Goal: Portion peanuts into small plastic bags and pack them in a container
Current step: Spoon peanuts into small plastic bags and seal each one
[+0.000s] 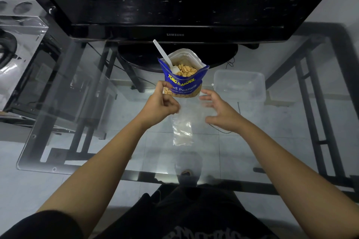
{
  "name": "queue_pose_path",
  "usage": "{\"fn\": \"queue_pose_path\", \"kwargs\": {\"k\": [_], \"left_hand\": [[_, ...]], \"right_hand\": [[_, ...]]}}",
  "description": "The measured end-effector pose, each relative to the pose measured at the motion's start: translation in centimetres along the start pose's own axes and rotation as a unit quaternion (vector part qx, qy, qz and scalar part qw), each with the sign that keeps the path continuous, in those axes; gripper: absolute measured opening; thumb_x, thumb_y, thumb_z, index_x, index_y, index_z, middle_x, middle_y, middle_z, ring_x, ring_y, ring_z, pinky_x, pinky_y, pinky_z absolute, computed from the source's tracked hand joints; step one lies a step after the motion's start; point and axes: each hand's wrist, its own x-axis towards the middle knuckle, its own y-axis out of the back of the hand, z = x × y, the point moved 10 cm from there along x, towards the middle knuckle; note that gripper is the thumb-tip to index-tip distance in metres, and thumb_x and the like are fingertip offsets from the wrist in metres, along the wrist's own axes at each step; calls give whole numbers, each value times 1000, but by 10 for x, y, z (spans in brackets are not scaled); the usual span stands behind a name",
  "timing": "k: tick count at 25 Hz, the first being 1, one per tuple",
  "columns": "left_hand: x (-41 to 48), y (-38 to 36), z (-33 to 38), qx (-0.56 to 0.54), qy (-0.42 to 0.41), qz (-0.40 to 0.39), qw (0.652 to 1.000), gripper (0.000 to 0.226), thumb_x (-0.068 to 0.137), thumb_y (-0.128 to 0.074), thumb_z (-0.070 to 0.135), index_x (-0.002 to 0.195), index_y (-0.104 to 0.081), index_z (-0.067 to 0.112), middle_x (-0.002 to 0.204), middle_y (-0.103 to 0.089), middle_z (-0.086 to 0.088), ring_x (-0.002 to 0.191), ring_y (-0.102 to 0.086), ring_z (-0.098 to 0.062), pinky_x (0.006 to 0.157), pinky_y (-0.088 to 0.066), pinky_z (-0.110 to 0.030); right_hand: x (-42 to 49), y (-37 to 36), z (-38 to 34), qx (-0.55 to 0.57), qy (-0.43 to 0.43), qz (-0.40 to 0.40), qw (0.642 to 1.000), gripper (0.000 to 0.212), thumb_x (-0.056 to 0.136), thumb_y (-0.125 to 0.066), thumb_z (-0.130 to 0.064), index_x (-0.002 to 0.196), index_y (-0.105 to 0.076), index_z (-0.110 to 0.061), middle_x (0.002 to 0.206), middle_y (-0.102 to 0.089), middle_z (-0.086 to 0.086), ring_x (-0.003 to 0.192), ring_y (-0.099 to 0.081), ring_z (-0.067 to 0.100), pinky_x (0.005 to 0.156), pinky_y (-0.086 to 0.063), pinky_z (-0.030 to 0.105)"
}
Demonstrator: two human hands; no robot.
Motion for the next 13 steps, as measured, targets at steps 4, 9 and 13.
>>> {"fn": "queue_pose_path", "kwargs": {"k": [4, 9, 13], "left_hand": [[-1, 8, 24, 15, -49, 54, 997, 53, 76, -67, -3, 109, -33, 20, 77, -68, -10, 78, -68, -25, 75, -56, -30], [0, 6, 40, -17, -66, 52, 996, 48, 75, -68, -4, 103, -37, 21, 72, -68, -12, 70, -66, -24, 68, -56, -28], [3, 11, 36, -86, -38, 31, 995, 47, 78, -66, -4, 110, -39, 19, 75, -68, -9, 69, -65, -16, 64, -53, -23]], "right_hand": [[-3, 2, -44, -281, 124, 108, 946, 93, 68, -74, -54, 143, -30, -21, 147, -35, -2, 136, -29, 15, 116, -12, 36], [1, 5, -67, -234, 164, 188, 940, 76, 66, -76, -51, 130, -48, -20, 127, -54, -3, 117, -45, 15, 96, -28, 18], [0, 14, -76, -169, 185, 191, 949, 55, 68, -78, -41, 116, -58, -21, 113, -59, -6, 106, -52, 12, 90, -41, 24]]}}
